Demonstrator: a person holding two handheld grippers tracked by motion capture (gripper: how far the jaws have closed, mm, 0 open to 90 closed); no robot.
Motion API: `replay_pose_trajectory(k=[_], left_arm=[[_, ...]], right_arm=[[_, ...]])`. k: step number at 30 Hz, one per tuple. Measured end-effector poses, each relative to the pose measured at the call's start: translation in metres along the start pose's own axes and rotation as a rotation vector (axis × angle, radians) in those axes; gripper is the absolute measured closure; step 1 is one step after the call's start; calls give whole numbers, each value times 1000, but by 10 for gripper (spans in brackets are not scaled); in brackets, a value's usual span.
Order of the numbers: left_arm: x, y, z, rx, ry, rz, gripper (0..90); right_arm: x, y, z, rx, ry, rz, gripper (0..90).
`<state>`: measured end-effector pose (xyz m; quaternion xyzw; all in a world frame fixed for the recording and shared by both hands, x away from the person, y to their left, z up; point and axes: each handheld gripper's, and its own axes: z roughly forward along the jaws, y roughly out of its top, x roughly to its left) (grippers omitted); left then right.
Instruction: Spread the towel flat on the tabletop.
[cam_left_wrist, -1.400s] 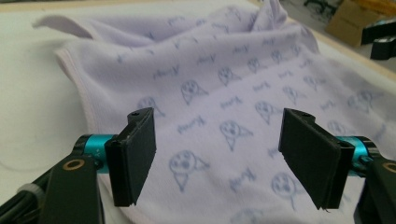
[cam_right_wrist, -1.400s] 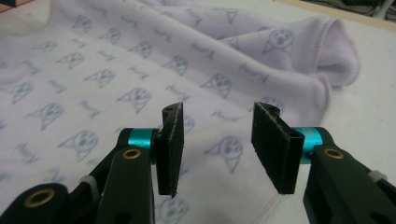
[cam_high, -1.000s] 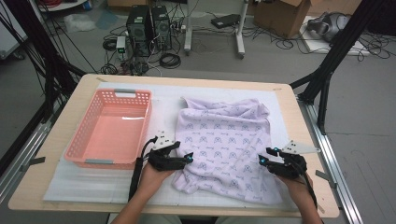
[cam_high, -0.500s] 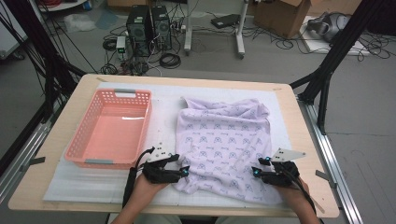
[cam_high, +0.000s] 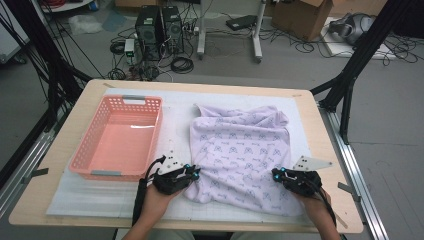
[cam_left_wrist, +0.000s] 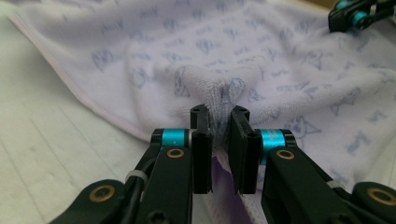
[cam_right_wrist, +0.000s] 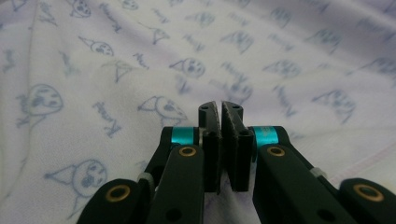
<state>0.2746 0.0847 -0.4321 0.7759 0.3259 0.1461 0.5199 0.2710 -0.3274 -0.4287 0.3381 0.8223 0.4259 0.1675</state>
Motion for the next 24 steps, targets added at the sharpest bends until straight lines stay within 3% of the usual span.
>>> replay_pose_trajectory(k=[4,8,13,20,23,24], left_arm=[[11,18,5,-66,45,-17,794],[30,36,22,-118,109,-31,798],[49,51,52,-99,176,-40,800],[62,54,82,-104,251,-48,802],[63,51,87,-107,237,-85,786],[64,51,87,-101,227,-111,716]], right_arm=[[-10,14,-2,-48,-63,-5,864],[-28,34,3,-90,-135,3,864],[-58,58,20,-86,-195,3,865],[-91,68,47,-88,-309,56,867],[-97,70,56,-85,-374,62,865],[-99,70,58,-86,-380,79,860]])
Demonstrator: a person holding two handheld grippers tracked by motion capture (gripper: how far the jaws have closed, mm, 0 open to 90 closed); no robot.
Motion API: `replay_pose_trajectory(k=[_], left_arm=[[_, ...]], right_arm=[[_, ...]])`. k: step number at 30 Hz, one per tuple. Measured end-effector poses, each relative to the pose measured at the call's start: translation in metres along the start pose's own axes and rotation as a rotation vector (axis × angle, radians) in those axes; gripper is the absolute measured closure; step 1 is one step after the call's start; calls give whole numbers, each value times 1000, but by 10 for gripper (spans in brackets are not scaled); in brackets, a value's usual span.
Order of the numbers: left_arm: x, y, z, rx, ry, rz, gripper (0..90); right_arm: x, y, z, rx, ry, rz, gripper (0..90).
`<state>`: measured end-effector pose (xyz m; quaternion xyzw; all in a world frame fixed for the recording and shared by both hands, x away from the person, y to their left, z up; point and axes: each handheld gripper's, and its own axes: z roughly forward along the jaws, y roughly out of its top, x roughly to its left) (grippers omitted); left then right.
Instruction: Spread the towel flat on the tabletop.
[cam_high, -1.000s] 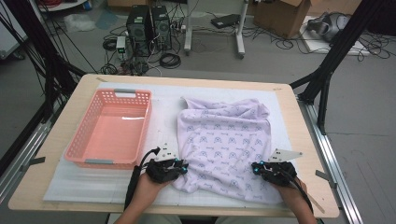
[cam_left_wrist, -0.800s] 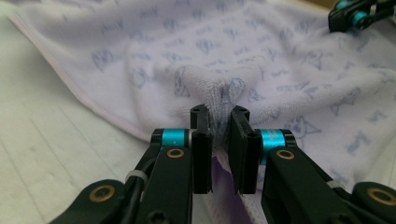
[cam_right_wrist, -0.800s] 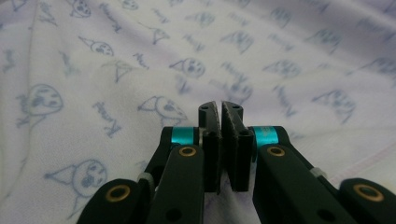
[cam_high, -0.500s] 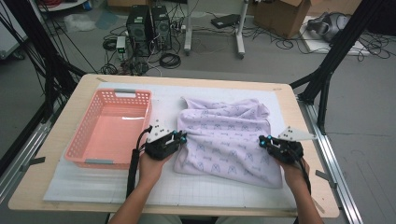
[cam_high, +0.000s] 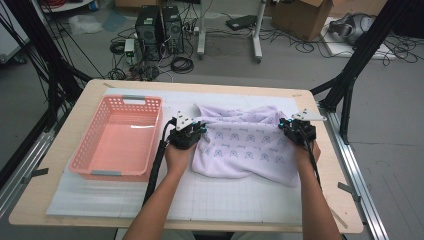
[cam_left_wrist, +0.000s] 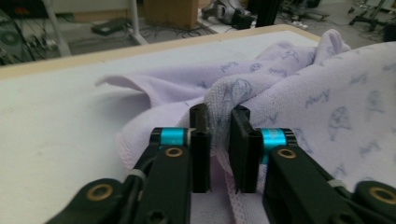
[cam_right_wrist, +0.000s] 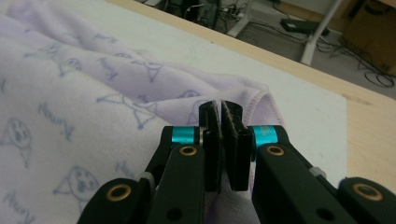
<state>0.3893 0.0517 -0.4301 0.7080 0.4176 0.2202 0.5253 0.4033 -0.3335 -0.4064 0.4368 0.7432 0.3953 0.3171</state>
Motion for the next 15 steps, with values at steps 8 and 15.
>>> replay_pose_trajectory(k=[8,15], left_arm=[[-7,-8,-26,44,-60,8,404],[-15,-28,-51,91,-97,17,407]], right_arm=[[8,-8,-17,22,69,47,638],[20,-29,-59,-11,102,42,615]])
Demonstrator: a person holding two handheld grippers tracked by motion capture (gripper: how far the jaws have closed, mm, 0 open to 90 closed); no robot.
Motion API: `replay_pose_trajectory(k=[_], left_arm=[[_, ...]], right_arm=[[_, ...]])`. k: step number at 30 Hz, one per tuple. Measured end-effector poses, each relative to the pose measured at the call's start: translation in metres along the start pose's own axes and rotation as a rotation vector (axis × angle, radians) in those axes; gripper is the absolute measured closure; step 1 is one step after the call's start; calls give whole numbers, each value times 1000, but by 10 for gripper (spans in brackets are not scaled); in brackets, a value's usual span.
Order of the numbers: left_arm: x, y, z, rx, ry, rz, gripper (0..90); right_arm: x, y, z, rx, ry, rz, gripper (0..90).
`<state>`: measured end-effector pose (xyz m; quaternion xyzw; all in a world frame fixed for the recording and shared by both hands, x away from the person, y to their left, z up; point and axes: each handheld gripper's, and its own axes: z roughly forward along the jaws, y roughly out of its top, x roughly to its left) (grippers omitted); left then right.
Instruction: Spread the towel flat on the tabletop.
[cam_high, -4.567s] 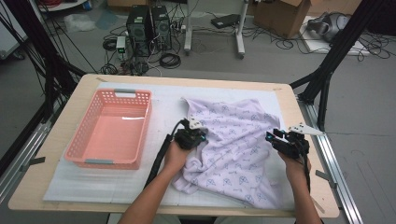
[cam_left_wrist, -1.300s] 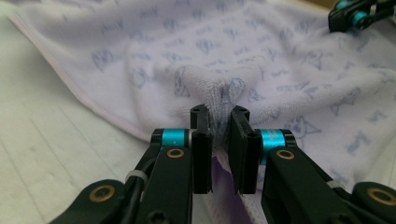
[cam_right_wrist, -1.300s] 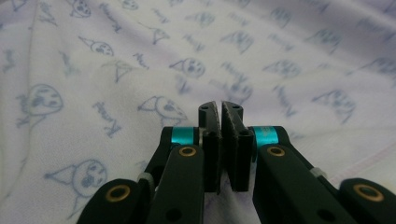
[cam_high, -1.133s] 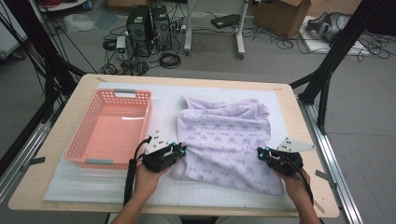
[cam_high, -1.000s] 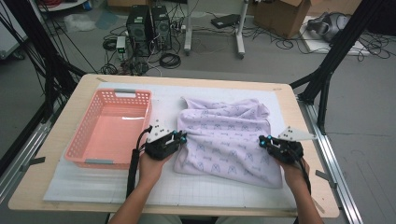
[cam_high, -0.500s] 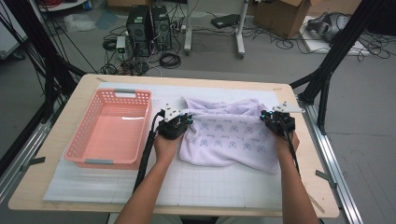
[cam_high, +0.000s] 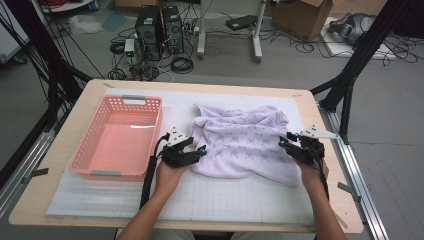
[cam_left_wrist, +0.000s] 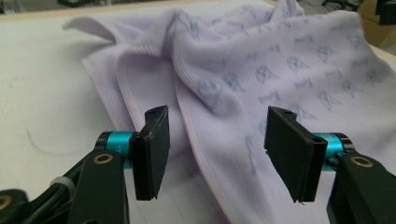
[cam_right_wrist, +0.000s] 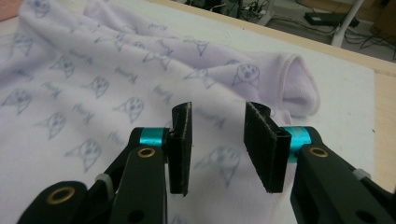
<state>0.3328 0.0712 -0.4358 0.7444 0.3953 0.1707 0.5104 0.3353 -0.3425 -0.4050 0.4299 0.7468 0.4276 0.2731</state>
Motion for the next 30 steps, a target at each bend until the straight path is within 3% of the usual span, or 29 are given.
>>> replay_pose_trajectory(k=[2,4,9,11,12,13,14,15,16,17,18,20,23,27,28,30], left_arm=[[-3,-6,-6,9,-20,-2,409],[-4,-12,-12,35,-47,-2,409],[-6,-23,-14,110,-82,-11,406],[-8,-22,-11,141,-98,-27,467],[-9,-23,-8,183,-102,-26,508],[-11,-23,-6,212,-105,-5,567],[-12,-22,-7,212,-113,12,632],[-13,-22,-9,208,-134,25,810],[-14,-23,-11,202,-127,35,823],[-15,-23,-14,194,-130,42,836],[-16,-23,-17,181,-131,34,838],[-15,-21,-26,149,-145,36,839],[-10,-15,-36,81,-104,26,841],[-1,-12,-20,108,-46,-7,827],[-2,-13,-14,128,-33,-14,769],[-3,-16,-8,159,-28,-51,551]], right_arm=[[2,-7,-9,0,6,-1,615],[4,-16,-18,11,46,4,615],[19,-43,-23,120,134,-71,602],[21,-50,-19,167,119,-88,597],[20,-53,-16,183,104,-91,595],[19,-55,-13,201,97,-84,590],[17,-56,-12,190,110,-63,617],[17,-57,-12,192,121,-51,684],[17,-57,-13,195,149,-45,830],[18,-56,-13,200,195,-43,876],[19,-55,-13,214,212,-50,881],[14,-51,-13,240,254,-21,882],[5,-46,-15,177,202,14,882],[-2,-42,-3,152,99,22,876],[-1,-41,0,154,74,8,863],[2,-42,5,181,41,-6,712]])
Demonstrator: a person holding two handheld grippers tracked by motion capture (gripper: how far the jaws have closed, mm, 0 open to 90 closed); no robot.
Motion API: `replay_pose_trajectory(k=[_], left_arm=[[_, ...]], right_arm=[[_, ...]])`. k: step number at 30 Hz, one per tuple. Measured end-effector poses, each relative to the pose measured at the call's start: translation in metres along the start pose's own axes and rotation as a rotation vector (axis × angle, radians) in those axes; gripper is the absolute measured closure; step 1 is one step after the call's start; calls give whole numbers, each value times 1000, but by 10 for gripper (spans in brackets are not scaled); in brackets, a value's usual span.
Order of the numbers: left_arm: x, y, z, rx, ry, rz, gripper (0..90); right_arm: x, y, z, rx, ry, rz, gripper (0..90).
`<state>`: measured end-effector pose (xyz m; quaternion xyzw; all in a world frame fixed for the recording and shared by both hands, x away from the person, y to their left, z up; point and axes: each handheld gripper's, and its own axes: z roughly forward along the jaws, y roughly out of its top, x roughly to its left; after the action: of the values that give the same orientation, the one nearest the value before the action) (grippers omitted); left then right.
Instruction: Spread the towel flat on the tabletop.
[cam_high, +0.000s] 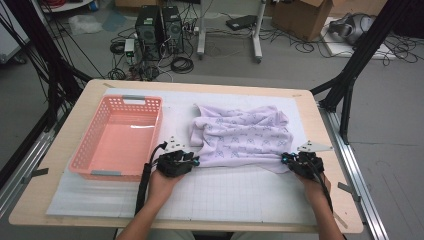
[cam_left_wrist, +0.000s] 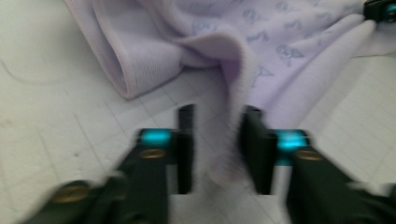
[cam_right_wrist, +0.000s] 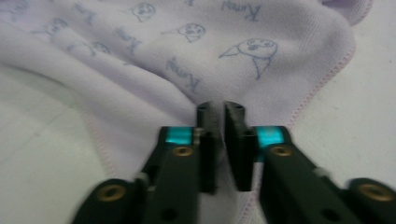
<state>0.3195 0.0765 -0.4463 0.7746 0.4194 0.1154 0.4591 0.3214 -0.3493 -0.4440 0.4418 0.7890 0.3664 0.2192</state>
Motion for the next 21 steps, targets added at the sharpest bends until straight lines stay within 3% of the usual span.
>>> replay_pose_trajectory(k=[2,5,9,12,15,18,19,21], left_arm=[[-1,-4,-2,-19,30,10,488],[2,-7,-13,-39,36,12,448],[1,-17,-30,-63,-13,45,454],[-3,-22,-33,-61,-54,78,463],[-6,-22,-24,-17,-57,100,467],[-7,-19,-17,37,-56,99,494],[-7,-18,-15,64,-50,106,522],[-7,-17,-14,65,-28,116,629]], right_arm=[[-1,-1,-3,-4,-28,17,625],[-1,-5,-21,-62,-33,42,613],[3,-16,-41,-76,-46,43,624],[8,-25,-51,-77,-32,62,625],[15,-31,-52,-56,-6,50,622],[18,-35,-45,-7,-17,25,626],[18,-35,-42,5,-16,21,659],[16,-37,-38,11,-3,22,780]])
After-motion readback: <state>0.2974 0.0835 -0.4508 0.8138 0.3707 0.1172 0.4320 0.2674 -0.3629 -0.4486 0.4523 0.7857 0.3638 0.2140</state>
